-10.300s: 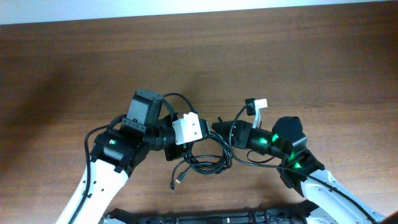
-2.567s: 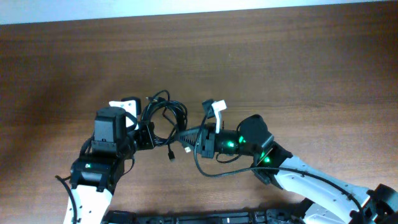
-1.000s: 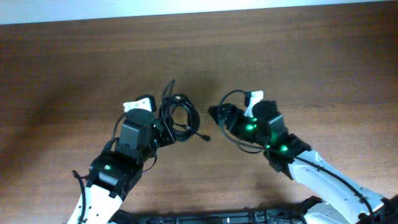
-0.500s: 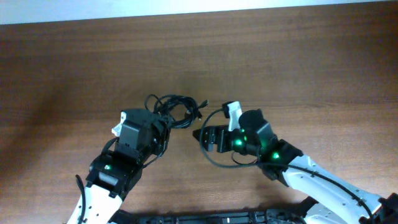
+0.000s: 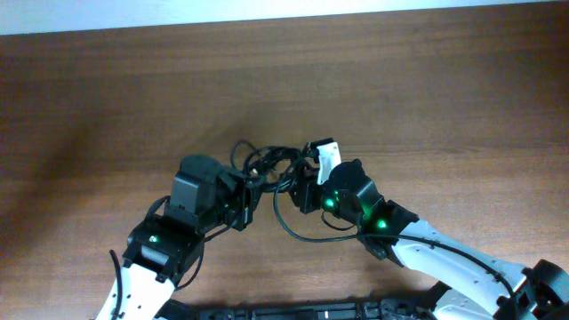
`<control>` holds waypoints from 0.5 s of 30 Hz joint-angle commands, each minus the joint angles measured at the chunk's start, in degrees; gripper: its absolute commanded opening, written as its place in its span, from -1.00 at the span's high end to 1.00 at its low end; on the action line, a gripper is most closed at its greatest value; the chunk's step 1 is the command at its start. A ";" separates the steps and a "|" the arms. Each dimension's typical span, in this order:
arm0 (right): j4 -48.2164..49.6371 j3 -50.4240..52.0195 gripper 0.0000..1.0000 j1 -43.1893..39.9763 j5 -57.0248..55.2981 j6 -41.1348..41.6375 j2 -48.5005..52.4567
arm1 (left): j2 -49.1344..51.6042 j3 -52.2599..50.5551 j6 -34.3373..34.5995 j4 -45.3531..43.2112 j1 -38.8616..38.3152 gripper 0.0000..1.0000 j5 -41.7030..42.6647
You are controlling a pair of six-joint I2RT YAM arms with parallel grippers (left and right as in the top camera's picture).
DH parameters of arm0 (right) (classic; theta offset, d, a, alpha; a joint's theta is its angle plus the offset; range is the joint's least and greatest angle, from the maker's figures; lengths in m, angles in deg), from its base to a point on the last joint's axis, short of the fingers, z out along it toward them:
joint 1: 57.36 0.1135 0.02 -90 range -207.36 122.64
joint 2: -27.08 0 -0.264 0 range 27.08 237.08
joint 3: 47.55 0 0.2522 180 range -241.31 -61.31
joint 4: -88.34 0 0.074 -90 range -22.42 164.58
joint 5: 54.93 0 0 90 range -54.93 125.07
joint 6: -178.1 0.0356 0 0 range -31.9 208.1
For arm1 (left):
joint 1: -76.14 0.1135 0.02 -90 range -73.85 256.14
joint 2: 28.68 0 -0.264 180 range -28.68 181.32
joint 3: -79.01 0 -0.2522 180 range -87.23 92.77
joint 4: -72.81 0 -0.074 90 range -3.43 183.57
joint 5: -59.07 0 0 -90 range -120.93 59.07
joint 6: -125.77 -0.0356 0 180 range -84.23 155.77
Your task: Untangle cables
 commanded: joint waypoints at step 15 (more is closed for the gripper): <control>-16.63 -0.15 -0.77 -3.58 4.98 -0.46 -14.16 | -0.96 1.68 -43.10 -0.26 7.58 1.00 -2.47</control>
